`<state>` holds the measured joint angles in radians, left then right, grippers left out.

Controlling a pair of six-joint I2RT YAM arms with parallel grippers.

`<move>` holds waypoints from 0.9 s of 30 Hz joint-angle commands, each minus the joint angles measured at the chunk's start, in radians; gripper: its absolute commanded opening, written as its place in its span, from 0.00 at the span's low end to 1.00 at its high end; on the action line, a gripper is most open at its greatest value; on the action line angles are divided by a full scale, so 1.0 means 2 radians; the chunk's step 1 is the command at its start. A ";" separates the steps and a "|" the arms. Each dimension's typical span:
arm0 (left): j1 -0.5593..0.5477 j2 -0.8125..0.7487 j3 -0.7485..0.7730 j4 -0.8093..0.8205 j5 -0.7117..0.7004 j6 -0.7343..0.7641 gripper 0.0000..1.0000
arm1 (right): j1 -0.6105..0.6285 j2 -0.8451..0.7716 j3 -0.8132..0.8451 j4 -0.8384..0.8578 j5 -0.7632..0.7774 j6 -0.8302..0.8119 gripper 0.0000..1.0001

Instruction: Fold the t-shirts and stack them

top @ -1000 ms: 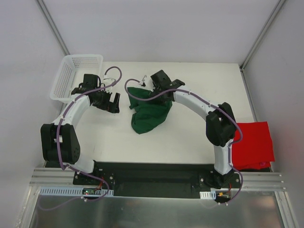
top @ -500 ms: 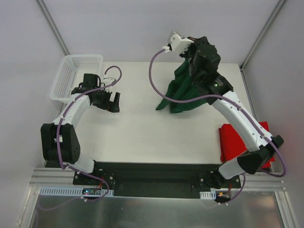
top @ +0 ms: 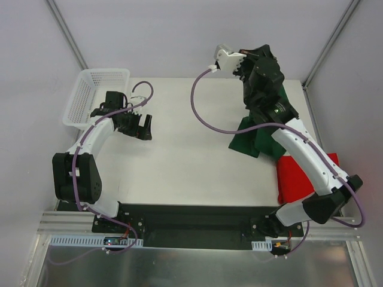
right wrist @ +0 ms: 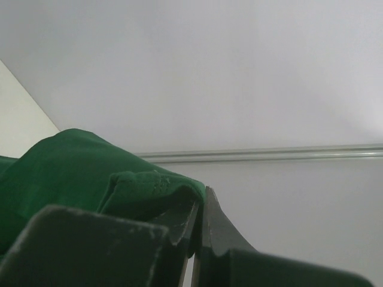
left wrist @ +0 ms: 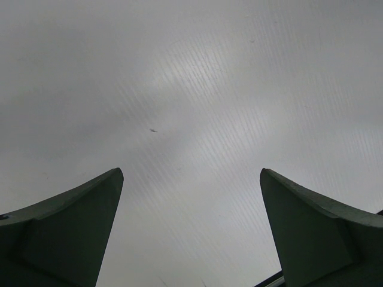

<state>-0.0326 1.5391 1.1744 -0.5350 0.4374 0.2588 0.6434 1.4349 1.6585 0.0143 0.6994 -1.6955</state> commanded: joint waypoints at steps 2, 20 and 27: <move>-0.001 -0.003 0.013 0.001 0.008 -0.003 0.99 | 0.036 0.016 0.075 0.042 -0.030 -0.022 0.01; -0.001 -0.011 -0.008 0.004 -0.001 0.006 0.99 | 0.110 0.090 0.307 0.243 -0.209 -0.068 0.01; -0.001 -0.001 -0.004 0.009 0.012 -0.001 0.99 | 0.058 0.021 0.174 0.266 -0.147 -0.091 0.01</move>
<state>-0.0326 1.5387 1.1622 -0.5320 0.4374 0.2539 0.8246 1.5719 2.1181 0.4175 0.3367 -1.8244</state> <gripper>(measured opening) 0.993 0.027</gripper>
